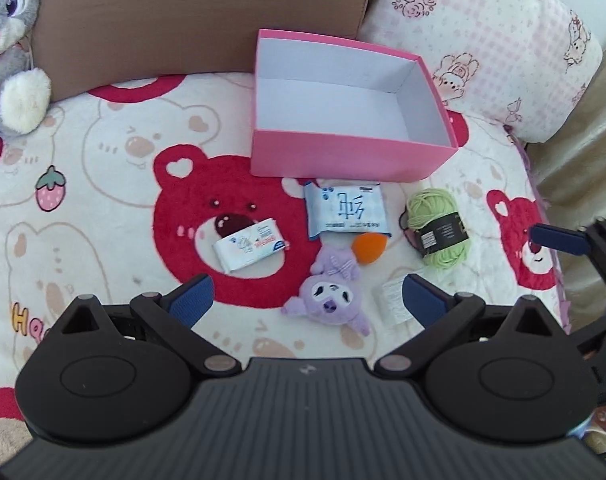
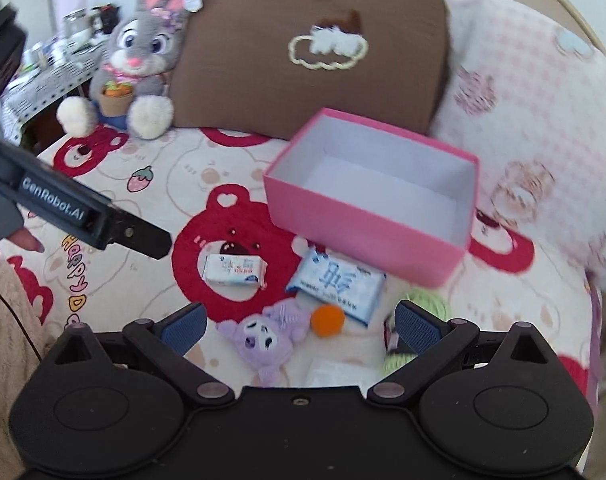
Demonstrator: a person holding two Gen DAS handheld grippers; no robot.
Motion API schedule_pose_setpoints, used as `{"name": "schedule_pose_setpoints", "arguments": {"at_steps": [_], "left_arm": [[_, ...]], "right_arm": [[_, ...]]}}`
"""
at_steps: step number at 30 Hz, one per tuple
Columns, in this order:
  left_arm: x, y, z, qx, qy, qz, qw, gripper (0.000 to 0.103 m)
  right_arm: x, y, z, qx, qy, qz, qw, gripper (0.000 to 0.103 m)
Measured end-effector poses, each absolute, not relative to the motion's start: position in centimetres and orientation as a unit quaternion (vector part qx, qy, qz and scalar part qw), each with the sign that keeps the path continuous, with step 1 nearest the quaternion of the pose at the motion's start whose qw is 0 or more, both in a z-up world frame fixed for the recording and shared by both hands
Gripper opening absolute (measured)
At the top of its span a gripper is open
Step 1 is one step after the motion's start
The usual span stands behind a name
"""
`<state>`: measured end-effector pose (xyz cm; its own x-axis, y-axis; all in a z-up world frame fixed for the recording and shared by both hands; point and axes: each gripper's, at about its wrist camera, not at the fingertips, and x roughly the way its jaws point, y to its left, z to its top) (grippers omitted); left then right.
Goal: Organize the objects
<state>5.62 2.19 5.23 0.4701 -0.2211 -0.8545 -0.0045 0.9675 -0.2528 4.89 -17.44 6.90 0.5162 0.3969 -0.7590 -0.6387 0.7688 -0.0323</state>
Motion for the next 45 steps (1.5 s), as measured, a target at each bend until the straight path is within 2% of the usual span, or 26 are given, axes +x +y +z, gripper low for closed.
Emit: {"name": "schedule_pose_setpoints", "arguments": {"at_steps": [4, 8, 16, 24, 29, 32, 34, 39, 41, 43, 45], "left_arm": [[6.8, 1.8, 3.9, -0.124, 0.527, -0.089, 0.836, 0.101], [7.5, 1.5, 1.7, -0.136, 0.534, -0.091, 0.829, 0.100], [8.8, 1.5, -3.4, -0.160, 0.543, -0.083, 0.820, 0.092], [8.7, 2.0, -8.2, -0.207, 0.550, -0.093, 0.804, 0.088], [8.8, 2.5, -10.8, -0.251, 0.560, -0.093, 0.784, 0.081], [9.0, 2.5, -12.4, -0.264, 0.568, -0.089, 0.775, 0.074], [9.0, 2.5, -13.2, -0.272, 0.571, -0.087, 0.770, 0.070], [9.1, 2.3, -15.1, -0.287, 0.576, -0.080, 0.761, 0.062], [9.1, 2.3, -15.7, -0.296, 0.580, -0.078, 0.755, 0.062], [9.1, 2.5, -16.2, -0.309, 0.582, -0.078, 0.748, 0.062], [9.1, 2.7, -16.5, -0.320, 0.583, -0.078, 0.742, 0.062]], "right_arm": [[5.6, -16.6, 5.6, -0.171, 0.373, 0.332, 0.849, 0.102], [5.9, -15.6, 3.8, -0.194, 0.395, 0.379, 0.814, 0.102], [6.0, -13.6, -1.8, -0.253, 0.415, 0.426, 0.763, 0.101], [7.1, -13.1, -6.5, -0.268, 0.426, 0.419, 0.756, 0.101], [7.9, -12.9, -8.5, -0.265, 0.433, 0.411, 0.757, 0.098], [8.1, -12.6, -9.4, -0.278, 0.437, 0.413, 0.749, 0.092], [8.3, -12.6, -9.9, -0.277, 0.446, 0.414, 0.744, 0.083], [9.1, -12.7, -11.0, -0.255, 0.465, 0.410, 0.742, 0.072], [9.4, -12.7, -11.4, -0.246, 0.471, 0.410, 0.741, 0.066], [9.5, -12.6, -11.7, -0.241, 0.477, 0.410, 0.739, 0.054], [9.5, -12.6, -12.1, -0.232, 0.484, 0.410, 0.737, 0.049]]}}
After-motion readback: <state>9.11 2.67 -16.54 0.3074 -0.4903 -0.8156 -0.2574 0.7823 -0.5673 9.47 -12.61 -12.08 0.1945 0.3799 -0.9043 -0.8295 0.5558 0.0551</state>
